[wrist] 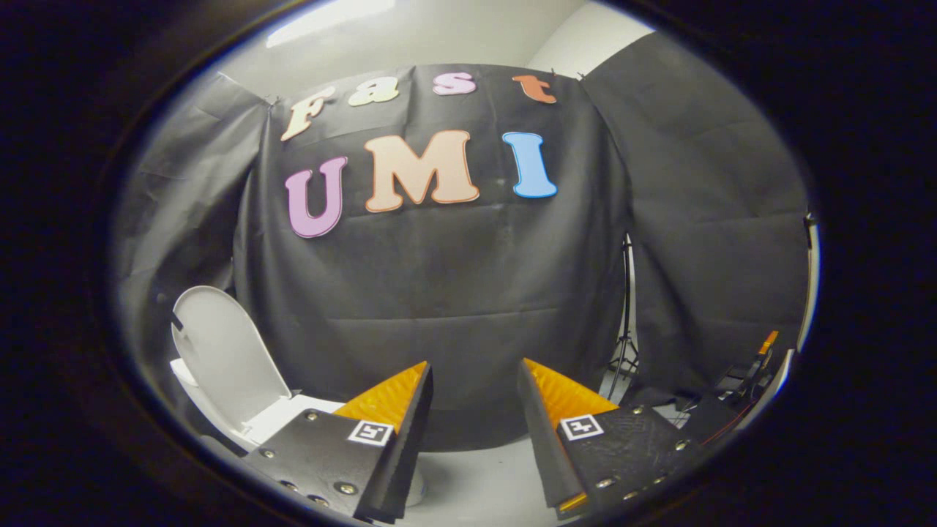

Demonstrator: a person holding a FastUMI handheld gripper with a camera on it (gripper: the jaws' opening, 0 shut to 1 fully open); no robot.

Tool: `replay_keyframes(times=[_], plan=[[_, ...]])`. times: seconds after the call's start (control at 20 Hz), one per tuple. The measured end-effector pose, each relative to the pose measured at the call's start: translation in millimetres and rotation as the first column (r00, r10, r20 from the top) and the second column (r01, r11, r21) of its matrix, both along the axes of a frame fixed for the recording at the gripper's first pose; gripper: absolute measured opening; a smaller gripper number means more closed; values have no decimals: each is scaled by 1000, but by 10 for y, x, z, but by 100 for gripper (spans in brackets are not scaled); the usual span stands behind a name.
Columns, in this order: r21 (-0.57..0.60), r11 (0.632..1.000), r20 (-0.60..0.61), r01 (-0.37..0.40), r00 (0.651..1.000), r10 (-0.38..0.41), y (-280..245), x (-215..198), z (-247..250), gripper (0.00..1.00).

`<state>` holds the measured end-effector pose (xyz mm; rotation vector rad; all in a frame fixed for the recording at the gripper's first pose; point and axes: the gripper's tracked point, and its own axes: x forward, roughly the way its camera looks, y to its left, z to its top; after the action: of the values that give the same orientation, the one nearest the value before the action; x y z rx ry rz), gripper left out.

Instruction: Open the toilet lid.

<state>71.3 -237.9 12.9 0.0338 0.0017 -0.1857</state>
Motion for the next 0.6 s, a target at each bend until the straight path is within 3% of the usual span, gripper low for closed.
replay_keyframes(times=[0.15, 0.35, 0.45, 0.6], plan=[[13, 1000, -21, -16, 1000, 16, -82, -56, -90, 68], [31, 994, -17, -102, 995, 103, -72, -116, -135, 68], [5, 995, -44, -96, 994, 96, -204, -145, -198, 68], [-6, 983, -82, -185, 979, 184, -95, -274, -263, 68]])
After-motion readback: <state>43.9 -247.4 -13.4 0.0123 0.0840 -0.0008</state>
